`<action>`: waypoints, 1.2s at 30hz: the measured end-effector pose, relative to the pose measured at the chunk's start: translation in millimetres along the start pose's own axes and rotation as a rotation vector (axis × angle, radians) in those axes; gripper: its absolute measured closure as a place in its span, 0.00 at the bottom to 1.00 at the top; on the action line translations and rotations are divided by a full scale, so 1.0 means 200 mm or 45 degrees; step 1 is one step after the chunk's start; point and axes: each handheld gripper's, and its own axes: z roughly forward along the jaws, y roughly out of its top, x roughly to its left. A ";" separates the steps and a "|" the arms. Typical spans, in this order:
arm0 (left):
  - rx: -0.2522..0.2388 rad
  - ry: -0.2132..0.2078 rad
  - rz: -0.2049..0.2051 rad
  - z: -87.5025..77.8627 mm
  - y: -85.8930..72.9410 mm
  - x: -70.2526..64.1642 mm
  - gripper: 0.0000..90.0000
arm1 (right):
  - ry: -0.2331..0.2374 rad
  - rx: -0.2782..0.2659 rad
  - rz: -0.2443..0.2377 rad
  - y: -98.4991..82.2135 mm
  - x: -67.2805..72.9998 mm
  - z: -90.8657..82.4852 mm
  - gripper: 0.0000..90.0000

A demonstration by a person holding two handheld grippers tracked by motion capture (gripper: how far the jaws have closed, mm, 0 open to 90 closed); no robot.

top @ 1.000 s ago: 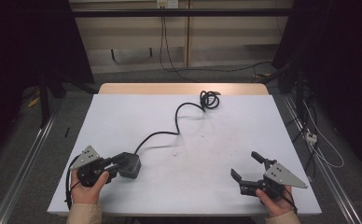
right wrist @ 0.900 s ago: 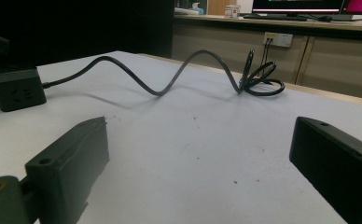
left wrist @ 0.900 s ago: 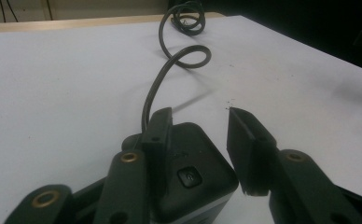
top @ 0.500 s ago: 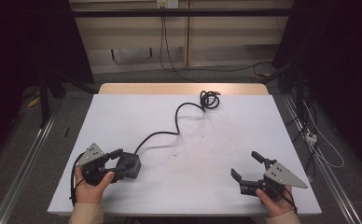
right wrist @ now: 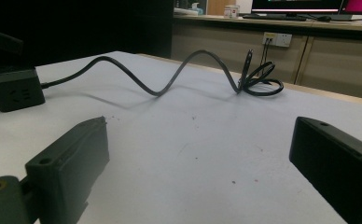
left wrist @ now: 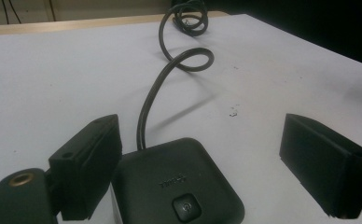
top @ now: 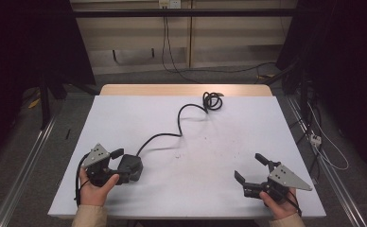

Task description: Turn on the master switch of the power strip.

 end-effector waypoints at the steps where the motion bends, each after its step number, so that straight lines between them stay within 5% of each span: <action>1: 0.002 -0.006 0.005 0.00 0.00 0.00 0.14 | -0.001 0.002 0.000 0.00 0.00 0.00 0.05; 36: -0.003 -0.006 -0.002 -0.06 -0.02 0.06 0.11 | 0.001 0.010 -0.004 0.00 0.00 0.00 0.05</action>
